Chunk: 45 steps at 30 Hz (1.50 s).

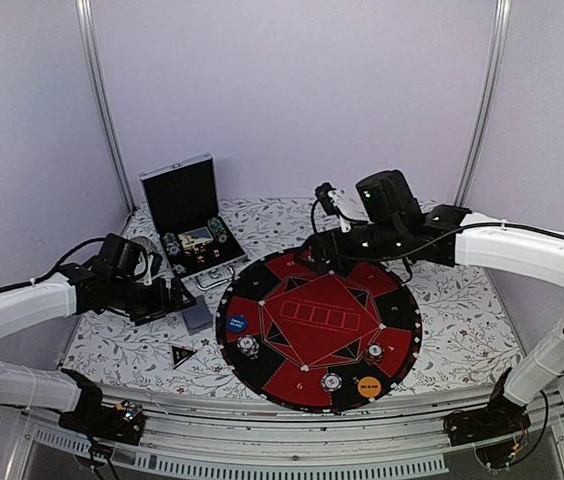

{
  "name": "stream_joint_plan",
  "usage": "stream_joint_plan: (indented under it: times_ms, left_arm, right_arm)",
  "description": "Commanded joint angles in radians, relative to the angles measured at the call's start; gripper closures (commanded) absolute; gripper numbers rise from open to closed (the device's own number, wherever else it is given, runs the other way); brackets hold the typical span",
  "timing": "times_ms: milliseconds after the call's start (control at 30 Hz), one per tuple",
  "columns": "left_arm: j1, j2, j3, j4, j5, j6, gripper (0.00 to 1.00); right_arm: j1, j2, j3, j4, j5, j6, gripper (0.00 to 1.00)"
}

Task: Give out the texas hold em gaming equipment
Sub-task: Pick up the face-down deck piles from the center of the board.

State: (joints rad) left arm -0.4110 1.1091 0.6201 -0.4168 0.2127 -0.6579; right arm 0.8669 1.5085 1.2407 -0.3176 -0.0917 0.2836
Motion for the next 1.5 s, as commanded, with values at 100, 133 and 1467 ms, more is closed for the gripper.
stream_joint_plan:
  times_ms: [100, 133, 1467]
  left_arm:
    - [0.106, 0.077, -0.058, 0.136, 0.092, 0.026, 0.03]
    - [0.122, 0.082, -0.073, 0.16, 0.106, 0.019, 0.05]
    - [0.255, 0.442, -0.196, 0.635, 0.456, -0.055, 0.32]
  right_arm:
    - [0.011, 0.325, 0.206, 0.176, -0.363, 0.101, 0.18]
    - [0.014, 0.371, 0.24, 0.194, -0.384, 0.126, 0.23]
    - [0.132, 1.249, 0.978, 0.276, -0.575, 0.536, 0.62]
